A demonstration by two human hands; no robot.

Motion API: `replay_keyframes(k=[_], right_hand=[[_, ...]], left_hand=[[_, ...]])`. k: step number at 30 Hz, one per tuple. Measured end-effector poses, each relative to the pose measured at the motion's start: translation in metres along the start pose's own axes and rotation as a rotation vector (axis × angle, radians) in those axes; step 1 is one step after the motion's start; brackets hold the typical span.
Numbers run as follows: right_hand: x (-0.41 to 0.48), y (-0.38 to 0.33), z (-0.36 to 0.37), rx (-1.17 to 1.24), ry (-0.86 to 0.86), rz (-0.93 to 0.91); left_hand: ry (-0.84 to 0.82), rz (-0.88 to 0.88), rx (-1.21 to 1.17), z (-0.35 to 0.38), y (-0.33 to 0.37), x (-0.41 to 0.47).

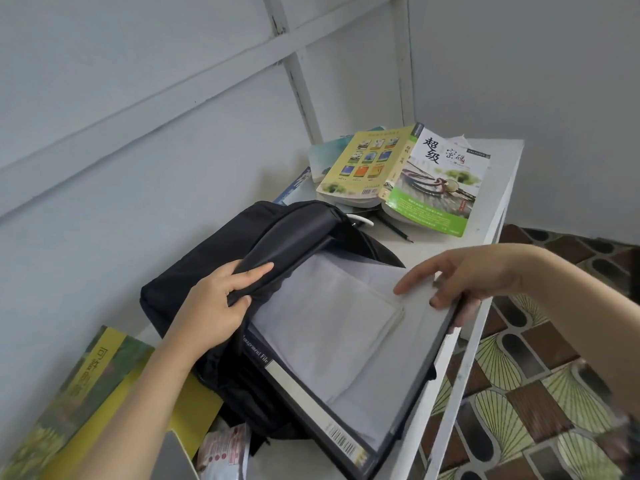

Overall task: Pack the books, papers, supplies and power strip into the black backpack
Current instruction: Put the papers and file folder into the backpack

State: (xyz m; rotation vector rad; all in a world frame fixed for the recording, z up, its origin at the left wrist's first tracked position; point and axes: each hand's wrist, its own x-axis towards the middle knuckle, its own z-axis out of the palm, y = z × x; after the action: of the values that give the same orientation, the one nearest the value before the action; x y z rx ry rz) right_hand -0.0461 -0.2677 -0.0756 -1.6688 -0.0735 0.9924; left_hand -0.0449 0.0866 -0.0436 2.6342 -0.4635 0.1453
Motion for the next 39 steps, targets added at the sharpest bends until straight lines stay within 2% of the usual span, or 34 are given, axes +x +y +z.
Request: replay_keyframes(k=[4,12,14,20,29,39], right_hand=[[0.009,0.007,0.003,0.196,0.112,-0.100],[0.050,-0.020,0.038,0.288,0.384,-0.214],[0.053,-0.019,0.045,0.267,0.378,-0.247],[0.044,-0.008,0.042,0.191,0.212,-0.281],[0.081,-0.023,0.056,0.344,0.403,-0.248],[0.108,-0.024,0.064,0.279,0.537,-0.249]], left_hand=[[0.010,0.001,0.028,0.001,-0.003,0.000],[0.044,0.034,0.017,-0.004,0.003,0.000],[0.040,0.043,-0.010,-0.003,0.003,-0.001],[0.042,0.020,-0.053,0.000,-0.008,-0.002],[0.026,0.057,-0.081,0.003,-0.013,0.000],[0.042,0.040,-0.139,0.003,-0.014,0.001]])
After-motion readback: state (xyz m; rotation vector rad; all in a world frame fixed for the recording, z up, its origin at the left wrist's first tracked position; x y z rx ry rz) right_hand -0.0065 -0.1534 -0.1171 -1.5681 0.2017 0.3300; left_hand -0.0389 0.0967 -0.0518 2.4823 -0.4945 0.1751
